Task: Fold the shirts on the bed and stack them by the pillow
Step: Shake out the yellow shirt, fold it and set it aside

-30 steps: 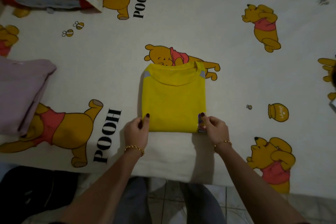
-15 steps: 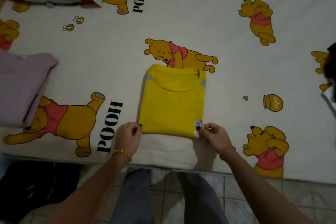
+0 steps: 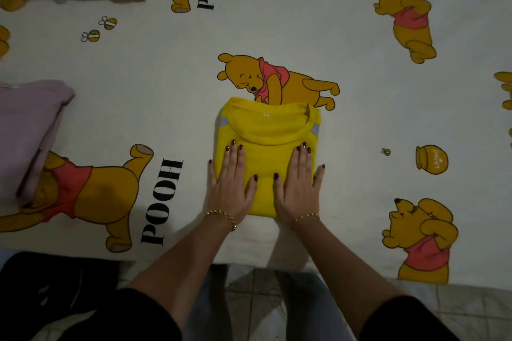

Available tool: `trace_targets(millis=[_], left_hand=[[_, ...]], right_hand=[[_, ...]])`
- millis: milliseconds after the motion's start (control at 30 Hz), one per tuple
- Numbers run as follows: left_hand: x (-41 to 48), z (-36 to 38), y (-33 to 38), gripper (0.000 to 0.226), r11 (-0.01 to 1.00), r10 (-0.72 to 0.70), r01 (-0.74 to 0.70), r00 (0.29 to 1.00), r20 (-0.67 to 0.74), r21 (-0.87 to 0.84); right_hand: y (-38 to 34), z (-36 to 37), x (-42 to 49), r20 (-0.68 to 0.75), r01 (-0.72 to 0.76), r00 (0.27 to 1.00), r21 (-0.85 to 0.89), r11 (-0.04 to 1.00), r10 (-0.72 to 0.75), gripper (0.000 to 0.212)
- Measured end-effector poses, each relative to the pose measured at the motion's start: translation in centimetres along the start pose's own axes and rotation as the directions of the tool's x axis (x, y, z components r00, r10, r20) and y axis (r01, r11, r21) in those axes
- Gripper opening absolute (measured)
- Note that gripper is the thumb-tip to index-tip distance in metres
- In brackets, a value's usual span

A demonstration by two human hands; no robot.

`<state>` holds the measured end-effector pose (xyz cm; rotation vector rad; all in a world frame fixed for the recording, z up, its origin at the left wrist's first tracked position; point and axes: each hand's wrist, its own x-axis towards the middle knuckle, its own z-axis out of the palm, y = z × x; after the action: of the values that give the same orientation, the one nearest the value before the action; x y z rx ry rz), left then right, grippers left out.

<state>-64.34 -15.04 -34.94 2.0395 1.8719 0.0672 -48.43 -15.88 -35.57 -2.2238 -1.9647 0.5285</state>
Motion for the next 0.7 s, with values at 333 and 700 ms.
trace_targets(millis=[333,700], left_hand=[[5.6,-2.1,-0.1,0.066,0.991,-0.107,0.103,0.993,-0.047,-0.080],[9.1,-2.5,-1.0,0.064,0.973,-0.181,0.166,0.980,-0.080,-0.163]], right_hand=[[0.7,-2.1,6.3,-0.059,-0.042,0.997,0.061,0.997,0.046,0.070],[1.4,-2.5,9.6,-0.062,-0.040,0.997,0.214,0.976,0.055,0.064]])
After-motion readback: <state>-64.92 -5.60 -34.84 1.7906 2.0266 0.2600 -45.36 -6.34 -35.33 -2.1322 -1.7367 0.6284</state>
